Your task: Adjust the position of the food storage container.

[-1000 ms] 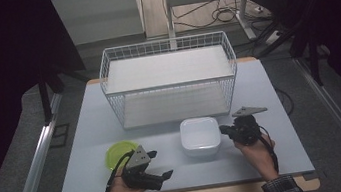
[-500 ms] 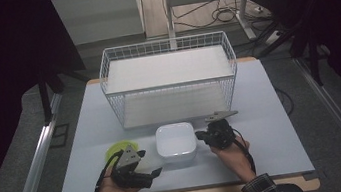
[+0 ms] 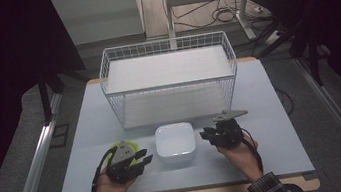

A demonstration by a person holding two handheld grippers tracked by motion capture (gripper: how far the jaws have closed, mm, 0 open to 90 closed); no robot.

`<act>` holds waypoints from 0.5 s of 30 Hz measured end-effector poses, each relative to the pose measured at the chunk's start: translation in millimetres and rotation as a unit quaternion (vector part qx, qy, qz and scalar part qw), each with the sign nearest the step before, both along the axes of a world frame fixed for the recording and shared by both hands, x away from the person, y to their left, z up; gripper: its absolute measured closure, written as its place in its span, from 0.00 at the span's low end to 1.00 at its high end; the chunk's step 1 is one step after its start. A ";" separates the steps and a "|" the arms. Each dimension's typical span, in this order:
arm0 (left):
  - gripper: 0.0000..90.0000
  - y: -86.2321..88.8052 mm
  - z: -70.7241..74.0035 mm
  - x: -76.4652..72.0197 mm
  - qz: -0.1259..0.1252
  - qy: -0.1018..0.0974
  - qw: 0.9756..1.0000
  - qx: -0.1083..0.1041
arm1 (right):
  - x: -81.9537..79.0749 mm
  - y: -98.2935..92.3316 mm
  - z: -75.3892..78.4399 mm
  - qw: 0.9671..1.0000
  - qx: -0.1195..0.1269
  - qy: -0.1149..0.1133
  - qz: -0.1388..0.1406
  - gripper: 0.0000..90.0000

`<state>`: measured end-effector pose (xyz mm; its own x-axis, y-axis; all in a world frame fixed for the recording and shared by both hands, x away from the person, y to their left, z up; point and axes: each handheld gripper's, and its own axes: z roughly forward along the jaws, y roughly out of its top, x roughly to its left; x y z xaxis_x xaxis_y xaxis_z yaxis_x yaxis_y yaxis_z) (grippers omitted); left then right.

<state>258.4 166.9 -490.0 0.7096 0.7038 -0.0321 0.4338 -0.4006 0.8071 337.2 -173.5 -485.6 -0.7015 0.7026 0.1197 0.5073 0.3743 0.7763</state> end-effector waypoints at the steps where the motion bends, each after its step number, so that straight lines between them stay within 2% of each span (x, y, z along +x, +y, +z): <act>1: 0.88 2.1 -0.2 5.0 0.010 0.008 1.000 0.014 | -0.7 -0.5 -0.3 1.000 -0.002 -0.002 0.003 0.76; 4: 0.97 5.2 -5.6 12.6 0.021 0.028 0.999 0.025 | -2.8 -1.4 -0.9 1.000 -0.005 0.000 0.005 0.73; 6: 1.00 7.3 -7.8 14.7 0.023 0.038 0.999 0.023 | -3.5 -2.1 -1.0 1.000 -0.006 0.000 0.006 0.72; 11: 1.00 12.7 -7.2 14.8 0.037 0.042 0.998 0.036 | -3.4 -4.3 -1.4 1.000 -0.007 0.002 0.006 0.70; 13: 1.00 21.8 -9.3 16.0 0.054 0.048 0.996 0.049 | -3.5 -5.7 -1.8 1.000 -0.009 0.003 0.007 0.70; 14: 1.00 21.8 -9.3 16.0 0.054 0.048 0.996 0.049 | -3.5 -5.7 -1.8 1.000 -0.009 0.003 0.007 0.70; 15: 1.00 30.1 -10.2 17.8 0.065 0.053 0.995 0.048 | -3.8 -6.3 -1.8 1.000 -0.010 0.002 0.007 0.70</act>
